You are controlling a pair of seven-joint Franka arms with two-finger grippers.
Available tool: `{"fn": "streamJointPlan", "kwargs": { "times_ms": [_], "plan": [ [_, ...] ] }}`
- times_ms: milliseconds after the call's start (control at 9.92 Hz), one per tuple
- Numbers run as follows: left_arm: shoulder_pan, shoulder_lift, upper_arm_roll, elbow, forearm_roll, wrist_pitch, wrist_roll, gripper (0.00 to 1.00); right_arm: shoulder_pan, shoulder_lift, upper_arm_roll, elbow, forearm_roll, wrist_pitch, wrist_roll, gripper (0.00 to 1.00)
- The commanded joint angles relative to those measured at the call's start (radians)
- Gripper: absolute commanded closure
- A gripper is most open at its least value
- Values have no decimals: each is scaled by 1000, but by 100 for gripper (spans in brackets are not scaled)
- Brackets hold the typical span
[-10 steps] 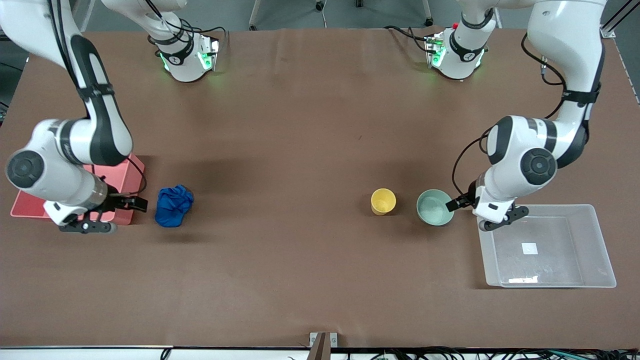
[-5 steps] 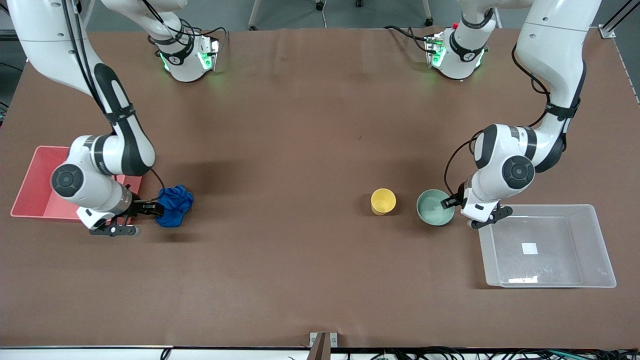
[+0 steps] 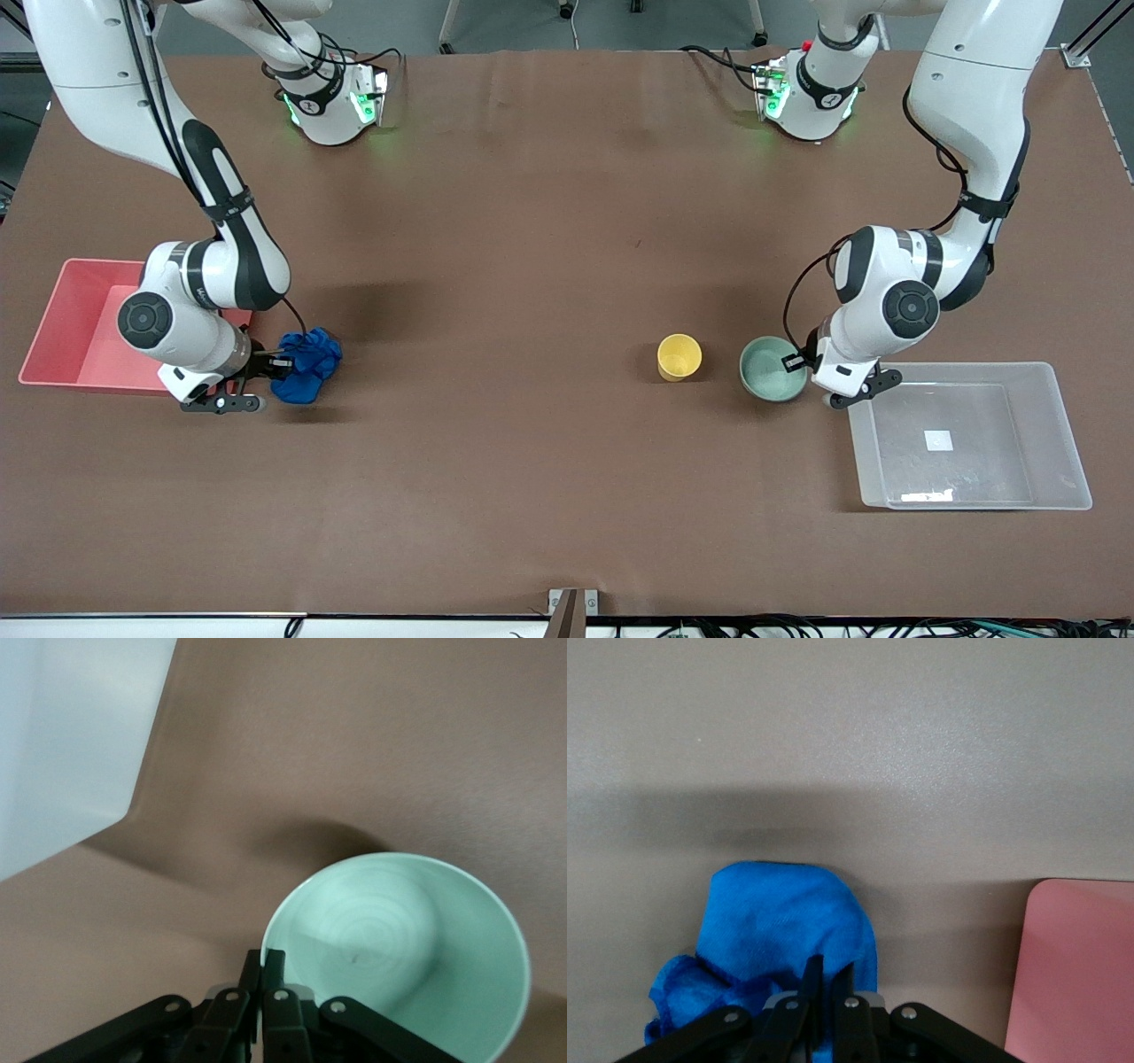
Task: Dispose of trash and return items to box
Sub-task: 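Drop the cloth into the pink bin while the left gripper carries the bowl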
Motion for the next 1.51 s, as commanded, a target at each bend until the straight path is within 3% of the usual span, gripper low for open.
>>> {"fn": "streamJointPlan", "kwargs": {
  "times_ms": [0, 202, 403, 605, 807, 1109, 1210, 1412],
  "plan": [
    [7, -22, 3, 22, 17, -30, -12, 100, 0, -83, -1, 33, 8, -134, 6, 96],
    [18, -85, 7, 137, 19, -238, -3, 100, -20, -166, -4, 157, 8, -394, -8, 96],
    [102, -94, 10, 281, 21, -362, 72, 100, -95, -229, -4, 219, 8, -510, -45, 96],
    [227, -55, 9, 376, 21, -364, 223, 100, -202, -246, -2, 210, 11, -515, -207, 96],
    [324, 85, 9, 507, 16, -350, 394, 100, -292, -234, -1, 189, 29, -505, -312, 95],
    [335, 206, 10, 578, 14, -310, 416, 100, -343, -159, -4, 190, 53, -408, -378, 86],
    [334, 229, 9, 599, 13, -293, 413, 100, -360, -144, -4, 191, 54, -373, -398, 71],
    [332, 264, 7, 595, 7, -293, 416, 100, -354, -148, -4, 214, 53, -368, -395, 14]
  ]
}}
